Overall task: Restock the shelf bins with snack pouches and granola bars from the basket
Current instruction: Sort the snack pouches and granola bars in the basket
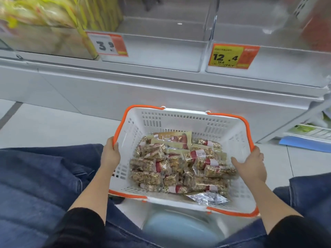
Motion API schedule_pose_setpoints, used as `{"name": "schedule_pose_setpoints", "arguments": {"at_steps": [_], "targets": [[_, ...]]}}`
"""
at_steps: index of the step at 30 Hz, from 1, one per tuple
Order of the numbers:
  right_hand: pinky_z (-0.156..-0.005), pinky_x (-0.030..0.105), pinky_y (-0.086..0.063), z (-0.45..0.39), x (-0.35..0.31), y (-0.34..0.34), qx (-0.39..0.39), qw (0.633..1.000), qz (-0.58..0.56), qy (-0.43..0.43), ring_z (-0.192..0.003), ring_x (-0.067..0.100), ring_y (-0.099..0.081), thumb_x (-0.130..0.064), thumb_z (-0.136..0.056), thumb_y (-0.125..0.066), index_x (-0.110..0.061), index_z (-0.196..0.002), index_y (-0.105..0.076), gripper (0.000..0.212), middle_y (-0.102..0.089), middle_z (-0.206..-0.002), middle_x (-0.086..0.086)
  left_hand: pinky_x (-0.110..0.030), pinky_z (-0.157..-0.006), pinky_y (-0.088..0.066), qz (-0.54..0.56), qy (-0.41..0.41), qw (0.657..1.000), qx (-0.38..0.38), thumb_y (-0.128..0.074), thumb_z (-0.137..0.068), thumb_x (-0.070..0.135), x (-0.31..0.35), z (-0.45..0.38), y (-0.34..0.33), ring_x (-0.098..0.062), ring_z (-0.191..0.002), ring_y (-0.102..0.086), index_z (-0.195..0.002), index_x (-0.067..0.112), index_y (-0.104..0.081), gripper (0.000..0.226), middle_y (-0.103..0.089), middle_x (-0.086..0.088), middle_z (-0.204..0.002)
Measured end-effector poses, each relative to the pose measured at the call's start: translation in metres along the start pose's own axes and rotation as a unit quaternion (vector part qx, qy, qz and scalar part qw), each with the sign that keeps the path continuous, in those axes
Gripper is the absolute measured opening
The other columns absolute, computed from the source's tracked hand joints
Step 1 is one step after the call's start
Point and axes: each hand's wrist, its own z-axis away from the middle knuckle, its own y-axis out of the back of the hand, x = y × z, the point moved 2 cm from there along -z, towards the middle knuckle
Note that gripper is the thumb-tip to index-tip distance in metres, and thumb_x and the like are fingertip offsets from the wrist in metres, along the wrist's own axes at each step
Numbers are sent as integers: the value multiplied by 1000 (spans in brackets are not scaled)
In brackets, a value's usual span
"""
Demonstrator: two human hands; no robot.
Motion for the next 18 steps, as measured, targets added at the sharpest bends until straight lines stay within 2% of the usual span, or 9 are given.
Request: {"name": "schedule_pose_setpoints", "arguments": {"at_steps": [3, 6, 10, 13, 16, 18], "targets": [[-69, 44, -49, -4, -6, -2, -4, 1000, 18, 3, -99, 43, -57, -42, -78, -73, -5, -139, -26, 85, -42, -128, 18, -36, -68, -36, -22, -4, 1000, -2, -29, -103, 21, 0, -8, 1, -27, -79, -49, -132, 8, -37, 33, -50, -11, -95], [-72, 47, -50, -9, -6, -3, 5, 1000, 15, -9, -100, 44, -56, -39, -80, -72, -5, -133, -31, 75, -45, -125, 19, -36, -67, -36, -29, -25, 999, 5, -29, -103, 20, 6, -27, -2, -28, -77, -49, -129, 6, -39, 32, -51, -13, -93], [-73, 51, -53, -14, -7, -2, 17, 999, 1, -36, -95, 47, -57, -34, -82, -70, -7, -126, -34, 62, -47, -123, 19, -38, -63, -38, -78, -8, 997, 13, -27, -103, 22, 12, -37, -9, -25, -70, -49, -128, 9, -38, 31, -52, -11, -90], [-68, 49, -53, -13, -10, -1, 20, 999, 3, -39, -91, 45, -59, -33, -83, -69, -8, -125, -34, 60, -46, -123, 17, -48, -73, -46, -123, 24, 992, 27, -27, -102, 23, 14, -42, -12, -36, -86, -54, -128, 10, -37, 31, -56, -18, -103], [-66, 46, -55, -13, -9, 0, 19, 999, 7, -25, -91, 40, -60, -37, -83, -67, -10, -127, -33, 62, -45, -123, 15, -56, -86, -40, -183, 81, 978, 50, -29, -102, 25, 21, -44, -19, -47, -109, -46, -125, 8, -36, 29, -51, -24, -118], [-72, 48, -55, -14, -7, -1, 19, 1000, -2, -20, -100, 38, -57, -40, -83, -66, -10, -132, -31, 67, -45, -125, 15, -56, -93, -36, -178, 124, 975, 55, -30, -101, 25, 30, -49, -25, -49, -117, -40, -128, 3, -34, 35, -45, -29, -128]]}}
